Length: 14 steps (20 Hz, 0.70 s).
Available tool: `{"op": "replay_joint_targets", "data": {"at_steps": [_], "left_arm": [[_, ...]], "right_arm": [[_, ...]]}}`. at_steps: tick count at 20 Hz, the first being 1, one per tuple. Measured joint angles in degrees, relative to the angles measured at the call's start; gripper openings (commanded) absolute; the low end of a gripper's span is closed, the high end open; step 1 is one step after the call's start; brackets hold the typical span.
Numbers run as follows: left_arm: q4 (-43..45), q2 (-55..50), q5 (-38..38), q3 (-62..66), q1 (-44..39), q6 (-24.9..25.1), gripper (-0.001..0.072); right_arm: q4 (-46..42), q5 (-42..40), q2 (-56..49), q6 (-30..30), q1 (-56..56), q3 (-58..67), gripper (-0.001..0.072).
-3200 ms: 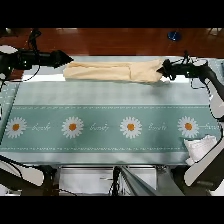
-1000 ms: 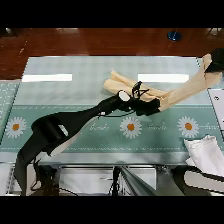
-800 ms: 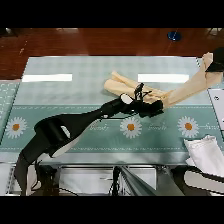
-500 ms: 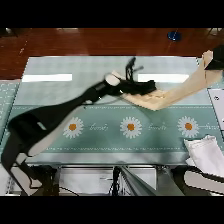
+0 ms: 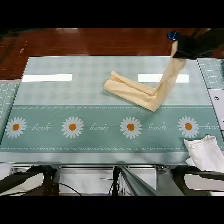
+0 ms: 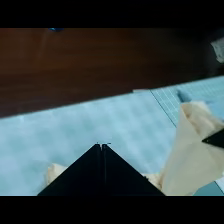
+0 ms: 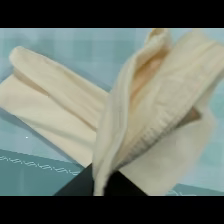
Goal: Fold the shirts.
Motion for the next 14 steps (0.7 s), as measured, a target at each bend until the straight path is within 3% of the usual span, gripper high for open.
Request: {"op": "replay_joint_targets", "data": {"at_steps": [5,10,11,13,14], "left_arm": [[1.22,10.78,-6.73,0.0,10.86,0.13,0.0031],[1.68,14.58,-14.99,-0.55,11.89,0.87,0.003],[1.86,14.93,-15.78,-0.79,11.61,0.94,0.0031],[1.79,15.41,-16.9,-1.44,11.04,1.14,0.0031],[1.84,15.52,-17.51,-1.97,10.8,1.29,0.0031]], "right_arm": [[0.15,-8.66,-8.61,3.54,10.01,0.0,0.0019],[0.26,-19.69,-16.26,8.66,18.4,0.0,0.0021],[0.28,-21.81,-17.4,9.77,19.71,-0.02,0.0061],[0.79,-25.44,-18.99,11.37,21.81,-0.04,0.0442],[1.27,-27.19,-19.5,11.93,22.64,-0.04,0.0516]]}}
